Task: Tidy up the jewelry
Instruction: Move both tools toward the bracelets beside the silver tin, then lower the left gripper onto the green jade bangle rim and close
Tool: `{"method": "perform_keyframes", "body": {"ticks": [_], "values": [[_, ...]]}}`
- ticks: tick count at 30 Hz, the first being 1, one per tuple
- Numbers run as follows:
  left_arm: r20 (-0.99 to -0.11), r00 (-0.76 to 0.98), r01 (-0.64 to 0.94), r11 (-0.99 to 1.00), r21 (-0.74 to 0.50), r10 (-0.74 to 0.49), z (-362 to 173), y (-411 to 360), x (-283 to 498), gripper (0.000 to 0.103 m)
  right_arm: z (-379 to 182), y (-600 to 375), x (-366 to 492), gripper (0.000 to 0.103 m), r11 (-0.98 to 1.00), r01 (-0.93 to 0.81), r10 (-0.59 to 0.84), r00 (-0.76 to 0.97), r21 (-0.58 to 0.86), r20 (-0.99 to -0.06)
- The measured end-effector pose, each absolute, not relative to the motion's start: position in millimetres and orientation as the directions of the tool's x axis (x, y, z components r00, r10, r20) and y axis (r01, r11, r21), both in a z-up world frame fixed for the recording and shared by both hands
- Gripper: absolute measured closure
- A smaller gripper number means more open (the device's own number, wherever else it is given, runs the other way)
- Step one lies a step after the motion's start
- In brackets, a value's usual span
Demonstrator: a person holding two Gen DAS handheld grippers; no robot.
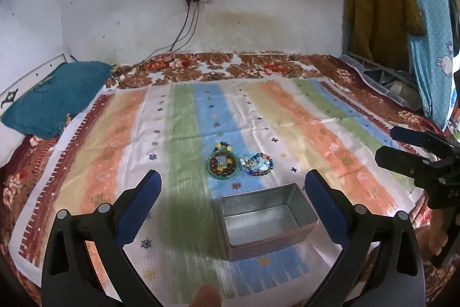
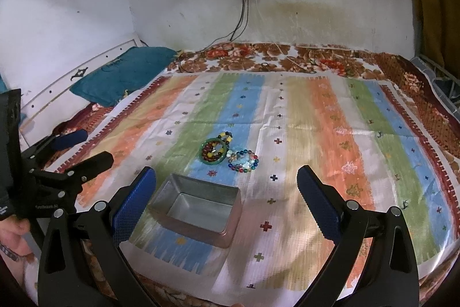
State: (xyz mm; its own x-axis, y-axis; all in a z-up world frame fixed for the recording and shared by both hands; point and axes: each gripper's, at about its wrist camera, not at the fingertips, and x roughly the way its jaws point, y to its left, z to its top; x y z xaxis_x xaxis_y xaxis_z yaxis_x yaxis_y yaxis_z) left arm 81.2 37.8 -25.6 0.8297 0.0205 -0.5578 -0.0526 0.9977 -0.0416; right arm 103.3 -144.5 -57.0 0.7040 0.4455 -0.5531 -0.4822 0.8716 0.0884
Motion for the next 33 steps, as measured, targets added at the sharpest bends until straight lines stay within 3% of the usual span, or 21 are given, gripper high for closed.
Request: {"method": "perform_keyframes", "body": {"ticks": [6,11,33], "values": [[-0.603,0.796,-0.063,0.998,0.009,0.056,-39,33,101,0.005,-66,-140,118,0.004,0.880,-0.465,0.433,0.704,0.095,-0.562],[-0.699,0.715,-0.090,0.994,-0.066,0.019,-51,44,121,0.005,-73,-136,130,0.004,0.877,-0.468,0.434,0.683,0.104,-0.588],[-0.779,0.624,-0.236,0.966,-0.103,0.069,-71,84,175,0.005,-91,-114,197,0.004,0.879,-0.464,0.403,0.609,0.105,-0.683]]}}
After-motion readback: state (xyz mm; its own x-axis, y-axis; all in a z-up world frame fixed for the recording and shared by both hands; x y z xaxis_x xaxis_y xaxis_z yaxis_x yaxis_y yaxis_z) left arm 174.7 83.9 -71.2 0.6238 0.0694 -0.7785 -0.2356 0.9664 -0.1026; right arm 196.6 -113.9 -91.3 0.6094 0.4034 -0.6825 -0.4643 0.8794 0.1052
